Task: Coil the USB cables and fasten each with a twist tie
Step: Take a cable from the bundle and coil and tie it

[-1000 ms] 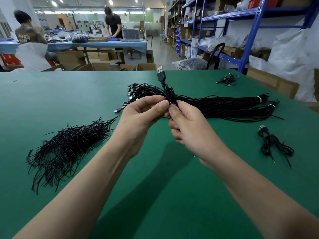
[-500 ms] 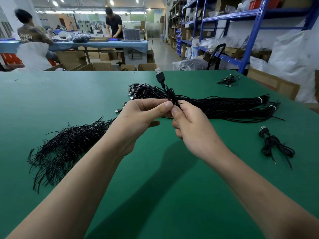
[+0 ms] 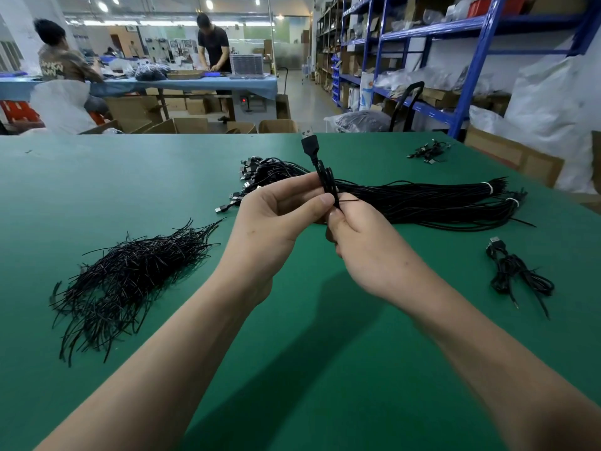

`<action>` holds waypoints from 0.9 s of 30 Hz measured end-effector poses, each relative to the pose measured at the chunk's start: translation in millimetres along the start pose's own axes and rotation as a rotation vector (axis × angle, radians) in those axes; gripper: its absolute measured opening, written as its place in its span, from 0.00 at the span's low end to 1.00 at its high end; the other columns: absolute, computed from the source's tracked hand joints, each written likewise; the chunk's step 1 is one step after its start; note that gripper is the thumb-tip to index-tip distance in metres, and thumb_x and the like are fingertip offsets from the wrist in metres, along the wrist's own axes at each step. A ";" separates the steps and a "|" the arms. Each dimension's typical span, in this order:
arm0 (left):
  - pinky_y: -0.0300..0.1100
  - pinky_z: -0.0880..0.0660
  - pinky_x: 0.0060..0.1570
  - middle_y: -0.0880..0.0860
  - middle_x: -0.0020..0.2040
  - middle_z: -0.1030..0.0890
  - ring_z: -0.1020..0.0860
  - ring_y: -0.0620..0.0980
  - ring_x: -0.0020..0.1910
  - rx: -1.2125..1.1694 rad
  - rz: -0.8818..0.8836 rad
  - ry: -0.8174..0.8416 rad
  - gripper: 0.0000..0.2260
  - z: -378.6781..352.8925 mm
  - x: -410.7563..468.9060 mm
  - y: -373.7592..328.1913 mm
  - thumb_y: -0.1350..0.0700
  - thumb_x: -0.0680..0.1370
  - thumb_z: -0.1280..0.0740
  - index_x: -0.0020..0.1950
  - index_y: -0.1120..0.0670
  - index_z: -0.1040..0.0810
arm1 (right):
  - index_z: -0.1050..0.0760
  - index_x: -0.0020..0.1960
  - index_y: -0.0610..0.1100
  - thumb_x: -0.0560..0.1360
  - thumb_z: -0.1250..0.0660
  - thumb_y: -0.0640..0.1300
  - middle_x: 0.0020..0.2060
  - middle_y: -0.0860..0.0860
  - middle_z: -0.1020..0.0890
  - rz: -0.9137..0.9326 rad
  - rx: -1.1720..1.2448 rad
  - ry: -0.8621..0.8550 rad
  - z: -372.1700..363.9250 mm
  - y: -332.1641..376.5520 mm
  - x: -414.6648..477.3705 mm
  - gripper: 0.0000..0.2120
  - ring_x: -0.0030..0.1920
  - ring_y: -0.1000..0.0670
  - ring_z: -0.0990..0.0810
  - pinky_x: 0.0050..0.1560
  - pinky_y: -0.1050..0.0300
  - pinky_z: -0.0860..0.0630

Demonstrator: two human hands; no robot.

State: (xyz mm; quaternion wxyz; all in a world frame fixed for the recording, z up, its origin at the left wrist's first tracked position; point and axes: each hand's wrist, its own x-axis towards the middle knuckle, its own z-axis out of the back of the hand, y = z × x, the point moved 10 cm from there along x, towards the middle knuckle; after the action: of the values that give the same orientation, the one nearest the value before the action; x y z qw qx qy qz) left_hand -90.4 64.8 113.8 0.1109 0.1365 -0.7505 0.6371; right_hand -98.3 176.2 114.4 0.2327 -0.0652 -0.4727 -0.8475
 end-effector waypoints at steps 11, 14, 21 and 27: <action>0.36 0.22 0.52 0.54 0.53 0.13 0.16 0.47 0.53 -0.027 -0.103 0.061 0.21 -9.3 -3.0 -7.6 0.59 0.69 0.26 0.62 0.61 0.19 | 0.32 0.40 0.47 0.83 0.46 0.39 0.23 0.60 0.33 -0.099 0.173 0.145 -0.6 -3.3 -0.2 0.14 0.23 0.58 0.38 0.26 0.59 0.40; 0.33 0.24 0.43 0.54 0.50 0.13 0.17 0.44 0.46 -0.028 -0.117 0.037 0.18 -6.6 -2.9 -10.8 0.58 0.69 0.26 0.58 0.59 0.18 | 0.30 0.43 0.45 0.85 0.46 0.41 0.25 0.57 0.36 -0.093 0.237 0.202 -4.1 4.9 -3.1 0.13 0.25 0.54 0.40 0.27 0.55 0.40; 0.36 0.25 0.38 0.52 0.46 0.13 0.20 0.46 0.39 -0.050 -0.144 0.091 0.15 -7.8 -2.1 -20.7 0.59 0.69 0.25 0.55 0.58 0.17 | 0.29 0.50 0.40 0.86 0.47 0.42 0.29 0.54 0.38 -0.084 0.258 0.316 -3.4 13.6 -9.6 0.11 0.28 0.53 0.41 0.29 0.54 0.38; 0.31 0.25 0.40 0.50 0.44 0.13 0.18 0.42 0.40 -0.052 -0.184 0.134 0.13 -14.3 -6.1 -30.7 0.60 0.70 0.26 0.54 0.58 0.18 | 0.32 0.62 0.32 0.85 0.47 0.38 0.33 0.51 0.39 -0.085 0.440 0.502 -7.1 22.3 -22.1 0.11 0.31 0.54 0.40 0.29 0.61 0.36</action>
State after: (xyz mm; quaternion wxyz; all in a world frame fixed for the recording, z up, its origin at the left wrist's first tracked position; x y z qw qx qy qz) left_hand -74.2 74.7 142.5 0.2223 0.1591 -0.7420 0.6121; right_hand -67.9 167.7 120.4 0.3149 0.2171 -0.5745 -0.7236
